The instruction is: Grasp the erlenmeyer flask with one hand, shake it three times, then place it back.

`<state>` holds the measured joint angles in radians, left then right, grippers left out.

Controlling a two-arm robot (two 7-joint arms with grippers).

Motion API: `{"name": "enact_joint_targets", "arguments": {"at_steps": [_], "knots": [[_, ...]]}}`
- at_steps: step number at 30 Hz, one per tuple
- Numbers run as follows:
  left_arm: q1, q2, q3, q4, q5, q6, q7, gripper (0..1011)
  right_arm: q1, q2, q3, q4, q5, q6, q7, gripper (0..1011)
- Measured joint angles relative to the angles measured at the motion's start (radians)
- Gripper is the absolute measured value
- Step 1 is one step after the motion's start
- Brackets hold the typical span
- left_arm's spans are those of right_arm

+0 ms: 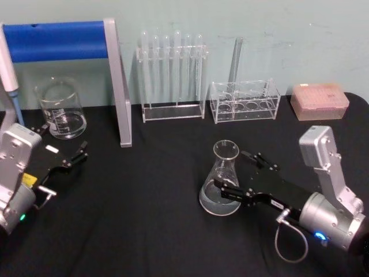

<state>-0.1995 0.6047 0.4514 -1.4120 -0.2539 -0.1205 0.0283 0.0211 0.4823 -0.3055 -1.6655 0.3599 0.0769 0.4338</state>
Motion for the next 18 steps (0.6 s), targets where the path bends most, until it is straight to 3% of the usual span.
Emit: {"name": "enact_joint_targets", "arguments": {"at_steps": [18], "knots": [[0.000, 0.000, 0.000, 0.000, 0.000, 0.000, 0.000, 1001, -0.070, 0.066, 0.065, -0.039, 0.054, -0.023, -0.024, 1003]]}}
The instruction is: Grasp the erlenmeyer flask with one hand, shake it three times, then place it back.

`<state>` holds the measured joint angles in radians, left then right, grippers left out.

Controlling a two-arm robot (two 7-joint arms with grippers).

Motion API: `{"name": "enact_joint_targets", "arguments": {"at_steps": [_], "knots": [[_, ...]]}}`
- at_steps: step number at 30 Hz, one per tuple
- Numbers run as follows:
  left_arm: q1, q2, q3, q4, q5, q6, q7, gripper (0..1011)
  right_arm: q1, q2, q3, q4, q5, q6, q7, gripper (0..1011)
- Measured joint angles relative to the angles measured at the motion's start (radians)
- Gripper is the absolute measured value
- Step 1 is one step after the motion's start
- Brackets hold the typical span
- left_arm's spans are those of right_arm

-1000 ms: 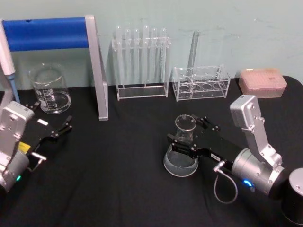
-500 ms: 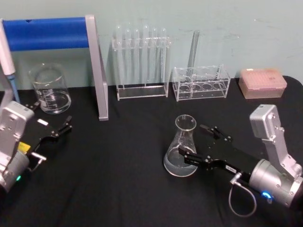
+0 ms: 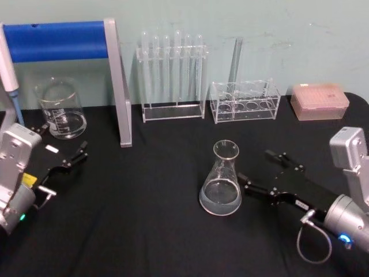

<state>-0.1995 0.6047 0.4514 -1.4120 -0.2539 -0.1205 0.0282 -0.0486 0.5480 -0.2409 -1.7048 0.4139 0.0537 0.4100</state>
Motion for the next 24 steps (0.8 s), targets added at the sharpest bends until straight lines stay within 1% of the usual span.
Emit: {"name": "enact_joint_targets", "arguments": {"at_steps": [1, 3, 6, 9, 10, 13, 15, 16, 19, 20, 22, 23, 24], "knots": [[0.000, 0.000, 0.000, 0.000, 0.000, 0.000, 0.000, 1001, 0.000, 0.000, 0.000, 0.000, 0.000, 0.000, 0.000, 1003], [0.000, 0.000, 0.000, 0.000, 0.000, 0.000, 0.000, 1001, -0.001, 0.001, 0.015, 0.005, 0.001, 0.000, -0.017, 1003], [0.000, 0.000, 0.000, 0.000, 0.000, 0.000, 0.000, 1001, 0.005, -0.004, 0.025, 0.017, 0.000, 0.000, -0.033, 1003], [0.000, 0.000, 0.000, 0.000, 0.000, 0.000, 0.000, 1001, 0.024, -0.020, 0.041, 0.041, -0.011, 0.001, -0.065, 1003], [0.000, 0.000, 0.000, 0.000, 0.000, 0.000, 0.000, 1001, 0.024, -0.020, 0.041, 0.041, -0.011, 0.001, -0.065, 1003], [0.000, 0.000, 0.000, 0.000, 0.000, 0.000, 0.000, 1001, 0.049, -0.039, 0.047, 0.066, -0.033, 0.002, -0.094, 1003], [0.000, 0.000, 0.000, 0.000, 0.000, 0.000, 0.000, 1001, 0.071, -0.057, 0.049, 0.089, -0.056, 0.001, -0.118, 1003], [0.000, 0.000, 0.000, 0.000, 0.000, 0.000, 0.000, 1001, 0.089, -0.070, 0.049, 0.106, -0.077, 0.002, -0.139, 1002], [0.000, 0.000, 0.000, 0.000, 0.000, 0.000, 0.000, 1001, 0.118, -0.091, 0.048, 0.133, -0.113, 0.002, -0.176, 1002], [0.000, 0.000, 0.000, 0.000, 0.000, 0.000, 0.000, 1001, 0.137, -0.106, 0.044, 0.154, -0.141, 0.001, -0.202, 1003], [0.000, 0.000, 0.000, 0.000, 0.000, 0.000, 0.000, 1001, 0.155, -0.118, 0.039, 0.172, -0.167, -0.003, -0.226, 1003], [0.000, 0.000, 0.000, 0.000, 0.000, 0.000, 0.000, 1001, 0.174, -0.131, 0.033, 0.194, -0.202, -0.015, -0.254, 1003], [0.000, 0.000, 0.000, 0.000, 0.000, 0.000, 0.000, 1001, 0.183, -0.137, 0.030, 0.205, -0.218, -0.021, -0.267, 1003]]}}
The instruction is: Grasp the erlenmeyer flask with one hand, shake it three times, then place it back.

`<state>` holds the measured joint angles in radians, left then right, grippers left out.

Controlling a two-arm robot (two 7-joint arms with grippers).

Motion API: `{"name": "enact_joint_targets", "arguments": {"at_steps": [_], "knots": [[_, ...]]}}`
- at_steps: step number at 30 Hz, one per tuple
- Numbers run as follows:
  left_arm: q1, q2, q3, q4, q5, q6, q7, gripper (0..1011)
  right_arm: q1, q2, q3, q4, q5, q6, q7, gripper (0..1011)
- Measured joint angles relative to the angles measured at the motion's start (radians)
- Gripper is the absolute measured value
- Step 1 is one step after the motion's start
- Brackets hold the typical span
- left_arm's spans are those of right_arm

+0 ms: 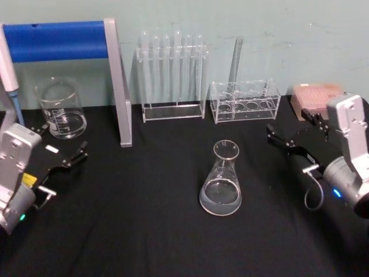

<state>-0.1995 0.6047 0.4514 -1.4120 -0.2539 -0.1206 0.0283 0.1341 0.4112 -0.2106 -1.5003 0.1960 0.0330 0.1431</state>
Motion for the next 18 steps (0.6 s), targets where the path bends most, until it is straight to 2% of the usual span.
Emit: {"name": "enact_joint_targets", "arguments": {"at_steps": [2, 3, 6, 9, 12, 18], "knots": [[0.000, 0.000, 0.000, 0.000, 0.000, 0.000, 0.000, 1001, 0.021, -0.016, -0.007, 0.028, -0.040, -0.016, -0.030, 1003], [0.000, 0.000, 0.000, 0.000, 0.000, 0.000, 0.000, 1001, 0.021, -0.016, -0.007, 0.028, -0.040, -0.016, -0.030, 1003], [0.000, 0.000, 0.000, 0.000, 0.000, 0.000, 0.000, 1001, 0.052, -0.037, -0.021, 0.075, -0.110, -0.049, -0.078, 1003], [0.000, 0.000, 0.000, 0.000, 0.000, 0.000, 0.000, 1001, 0.070, -0.051, -0.032, 0.111, -0.160, -0.074, -0.107, 1003], [0.000, 0.000, 0.000, 0.000, 0.000, 0.000, 0.000, 1001, 0.080, -0.063, -0.035, 0.134, -0.181, -0.083, -0.115, 1002], [0.000, 0.000, 0.000, 0.000, 0.000, 0.000, 0.000, 1001, 0.082, -0.078, -0.029, 0.144, -0.189, -0.088, -0.107, 1003]]}}
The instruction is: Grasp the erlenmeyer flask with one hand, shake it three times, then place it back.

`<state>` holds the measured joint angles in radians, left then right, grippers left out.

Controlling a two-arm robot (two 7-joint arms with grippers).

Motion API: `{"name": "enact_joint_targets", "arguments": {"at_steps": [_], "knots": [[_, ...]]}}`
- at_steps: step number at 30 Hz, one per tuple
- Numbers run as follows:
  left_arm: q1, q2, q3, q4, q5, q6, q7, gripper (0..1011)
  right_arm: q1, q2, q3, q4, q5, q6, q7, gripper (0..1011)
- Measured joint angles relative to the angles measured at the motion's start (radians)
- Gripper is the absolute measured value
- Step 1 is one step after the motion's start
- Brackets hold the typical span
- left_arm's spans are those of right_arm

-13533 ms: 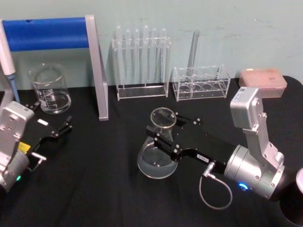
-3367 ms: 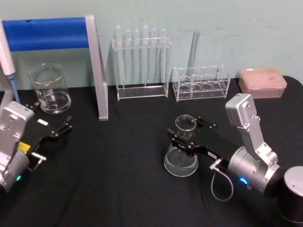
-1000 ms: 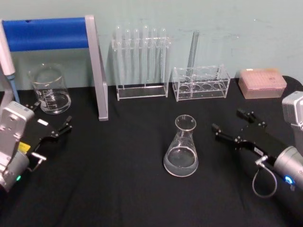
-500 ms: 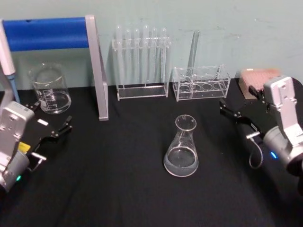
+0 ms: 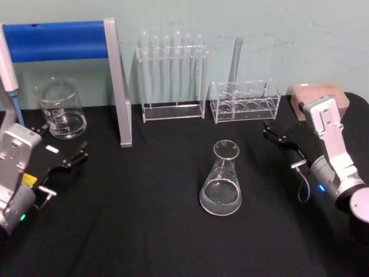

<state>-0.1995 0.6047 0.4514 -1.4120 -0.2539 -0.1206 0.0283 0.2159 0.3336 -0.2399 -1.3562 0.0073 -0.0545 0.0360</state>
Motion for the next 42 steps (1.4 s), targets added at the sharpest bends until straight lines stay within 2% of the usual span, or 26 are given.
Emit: {"name": "enact_joint_targets", "arguments": {"at_steps": [42], "knots": [[0.000, 0.000, 0.000, 0.000, 0.000, 0.000, 0.000, 1001, -0.003, -0.003, 0.002, -0.001, -0.002, 0.001, 0.007, 1003]]}}
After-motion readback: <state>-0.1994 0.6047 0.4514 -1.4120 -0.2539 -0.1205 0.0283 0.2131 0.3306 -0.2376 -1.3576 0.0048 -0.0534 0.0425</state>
